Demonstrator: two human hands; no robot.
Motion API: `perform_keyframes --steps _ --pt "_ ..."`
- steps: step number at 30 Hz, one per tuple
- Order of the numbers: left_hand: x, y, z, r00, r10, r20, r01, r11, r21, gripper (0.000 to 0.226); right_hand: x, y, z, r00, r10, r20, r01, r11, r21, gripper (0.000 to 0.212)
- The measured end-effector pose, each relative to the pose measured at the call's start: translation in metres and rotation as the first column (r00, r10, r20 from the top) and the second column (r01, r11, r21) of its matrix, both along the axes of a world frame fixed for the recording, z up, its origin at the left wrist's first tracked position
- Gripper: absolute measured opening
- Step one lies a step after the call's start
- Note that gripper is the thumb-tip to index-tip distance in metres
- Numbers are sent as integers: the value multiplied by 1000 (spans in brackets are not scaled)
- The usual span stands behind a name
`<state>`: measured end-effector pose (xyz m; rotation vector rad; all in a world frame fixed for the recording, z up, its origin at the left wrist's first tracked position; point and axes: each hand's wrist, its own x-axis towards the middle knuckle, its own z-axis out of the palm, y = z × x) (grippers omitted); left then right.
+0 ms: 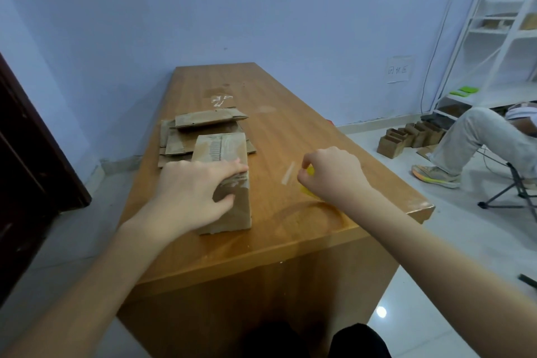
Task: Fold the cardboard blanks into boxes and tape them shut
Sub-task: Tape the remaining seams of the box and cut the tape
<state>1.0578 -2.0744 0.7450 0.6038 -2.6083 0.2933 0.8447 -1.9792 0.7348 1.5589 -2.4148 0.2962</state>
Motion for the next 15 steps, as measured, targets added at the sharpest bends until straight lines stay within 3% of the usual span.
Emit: perform_keyframes --steps 4,7,10,12,15 --pt "5 1 -4 999 -12 37 13 999 -33 62 -1 -4 -16 991 -66 -113 69 997 22 18" --pt "6 6 -9 997 31 67 -22 990 -141 69 -7 -5 -30 973 -102 -206 116 991 60 20" --pt "5 12 -14 993 64 95 -50 988 -144 75 -6 -9 -42 966 -129 -226 154 983 97 43" --pt "2 17 -17 988 77 130 -57 987 -150 79 -16 -14 -58 954 -124 -272 131 991 9 60" --pt "0 17 -20 984 95 153 -62 976 -208 82 -16 -15 -67 932 -174 -318 178 984 -17 41"
